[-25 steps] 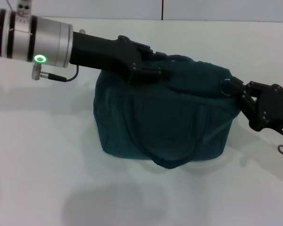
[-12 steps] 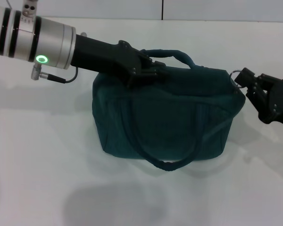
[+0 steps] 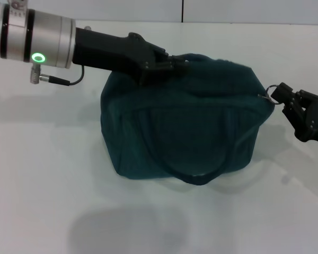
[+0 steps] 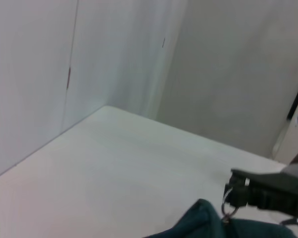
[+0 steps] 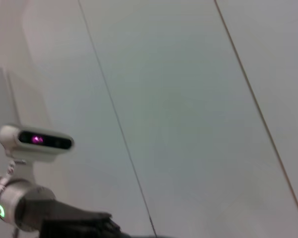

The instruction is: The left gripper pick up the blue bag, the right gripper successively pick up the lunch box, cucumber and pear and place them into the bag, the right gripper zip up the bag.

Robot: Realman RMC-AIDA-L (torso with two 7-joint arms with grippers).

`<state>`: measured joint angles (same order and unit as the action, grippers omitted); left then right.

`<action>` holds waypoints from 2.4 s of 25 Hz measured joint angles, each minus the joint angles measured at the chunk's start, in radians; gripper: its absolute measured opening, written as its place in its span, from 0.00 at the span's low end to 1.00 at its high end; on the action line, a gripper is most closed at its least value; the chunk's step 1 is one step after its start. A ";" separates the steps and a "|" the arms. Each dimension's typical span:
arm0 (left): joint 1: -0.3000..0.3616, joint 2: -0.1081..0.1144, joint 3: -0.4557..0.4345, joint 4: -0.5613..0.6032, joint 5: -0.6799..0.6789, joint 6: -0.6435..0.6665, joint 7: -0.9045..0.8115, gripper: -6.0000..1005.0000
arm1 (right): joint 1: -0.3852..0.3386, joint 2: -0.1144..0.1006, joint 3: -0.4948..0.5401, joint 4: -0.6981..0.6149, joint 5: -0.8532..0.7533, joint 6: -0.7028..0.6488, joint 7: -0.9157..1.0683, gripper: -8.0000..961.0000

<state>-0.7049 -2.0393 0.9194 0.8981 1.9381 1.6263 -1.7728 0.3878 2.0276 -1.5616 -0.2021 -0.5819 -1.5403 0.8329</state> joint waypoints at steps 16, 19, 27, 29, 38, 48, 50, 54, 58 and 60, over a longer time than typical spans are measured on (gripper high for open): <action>-0.002 0.019 -0.002 0.001 -0.023 0.014 -0.037 0.05 | 0.010 0.000 -0.002 0.006 0.001 0.119 -0.001 0.02; -0.001 0.022 -0.003 0.000 -0.023 0.014 -0.037 0.05 | 0.012 0.000 -0.002 0.002 0.001 0.140 -0.002 0.02; -0.001 0.031 -0.023 -0.005 -0.024 0.015 -0.037 0.05 | 0.022 0.000 -0.002 -0.005 0.002 0.211 -0.002 0.02; -0.001 0.033 -0.024 -0.006 -0.024 0.015 -0.037 0.05 | 0.026 0.000 -0.005 -0.005 0.002 0.229 -0.002 0.02; 0.002 0.033 -0.024 -0.007 -0.024 0.015 -0.035 0.05 | 0.041 0.000 -0.030 0.002 -0.007 0.273 0.001 0.02; 0.027 0.034 -0.024 -0.008 -0.025 0.019 -0.030 0.05 | 0.031 -0.005 -0.127 -0.004 -0.011 0.175 -0.003 0.02; 0.038 0.039 -0.024 -0.008 -0.025 0.033 -0.030 0.05 | 0.029 -0.007 -0.144 -0.001 -0.011 0.122 -0.008 0.02; 0.049 0.049 -0.024 -0.009 -0.019 0.065 -0.029 0.05 | 0.027 -0.008 -0.158 0.002 -0.012 0.074 -0.010 0.02; 0.051 0.046 -0.022 -0.023 -0.013 0.070 -0.018 0.05 | 0.026 -0.008 -0.155 0.004 -0.012 0.092 -0.010 0.02; 0.051 0.043 -0.023 -0.031 -0.013 0.068 -0.004 0.06 | 0.026 -0.009 -0.151 0.004 -0.009 0.106 -0.009 0.02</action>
<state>-0.6537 -1.9964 0.8968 0.8669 1.9252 1.6939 -1.7771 0.4141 2.0184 -1.7130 -0.1977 -0.5909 -1.4345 0.8240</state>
